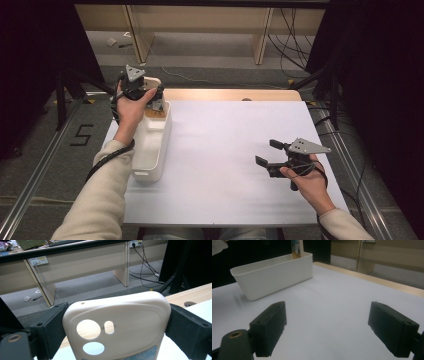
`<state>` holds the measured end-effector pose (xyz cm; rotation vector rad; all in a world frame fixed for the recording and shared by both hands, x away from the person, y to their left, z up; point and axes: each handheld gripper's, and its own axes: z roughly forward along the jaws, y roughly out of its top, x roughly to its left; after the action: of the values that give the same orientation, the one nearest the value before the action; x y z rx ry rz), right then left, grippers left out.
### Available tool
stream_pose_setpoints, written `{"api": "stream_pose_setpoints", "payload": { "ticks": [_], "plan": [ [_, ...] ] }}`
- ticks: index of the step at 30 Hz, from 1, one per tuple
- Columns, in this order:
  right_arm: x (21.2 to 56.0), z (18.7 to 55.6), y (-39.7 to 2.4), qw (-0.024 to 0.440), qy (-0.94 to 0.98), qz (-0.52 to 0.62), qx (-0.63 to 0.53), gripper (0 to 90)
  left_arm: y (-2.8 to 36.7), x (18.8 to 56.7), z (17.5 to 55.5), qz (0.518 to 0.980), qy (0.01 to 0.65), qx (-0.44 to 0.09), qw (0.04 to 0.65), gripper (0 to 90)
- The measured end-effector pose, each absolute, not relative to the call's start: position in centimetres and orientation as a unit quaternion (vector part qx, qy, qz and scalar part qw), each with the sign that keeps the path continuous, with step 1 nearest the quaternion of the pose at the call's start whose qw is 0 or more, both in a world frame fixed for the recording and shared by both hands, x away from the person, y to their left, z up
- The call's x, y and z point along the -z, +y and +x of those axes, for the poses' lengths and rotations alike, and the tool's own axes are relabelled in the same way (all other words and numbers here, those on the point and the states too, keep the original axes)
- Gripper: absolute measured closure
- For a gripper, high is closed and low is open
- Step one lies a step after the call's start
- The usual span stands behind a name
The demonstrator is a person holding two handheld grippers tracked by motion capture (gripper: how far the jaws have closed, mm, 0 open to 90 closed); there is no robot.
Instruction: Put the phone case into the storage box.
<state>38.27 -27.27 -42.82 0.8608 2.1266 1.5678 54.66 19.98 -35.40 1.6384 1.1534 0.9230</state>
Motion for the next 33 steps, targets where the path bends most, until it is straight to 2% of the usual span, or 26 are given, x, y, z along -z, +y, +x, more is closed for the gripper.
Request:
{"api": "stream_pose_setpoints", "payload": {
  "ticks": [33],
  "plan": [
    [42.89,38.34,-27.25,0.179,0.753,0.305,-0.555,16.1,19.77,35.48,55.57,0.666,0.47,-0.37,0.446,9.5]
  ]
}}
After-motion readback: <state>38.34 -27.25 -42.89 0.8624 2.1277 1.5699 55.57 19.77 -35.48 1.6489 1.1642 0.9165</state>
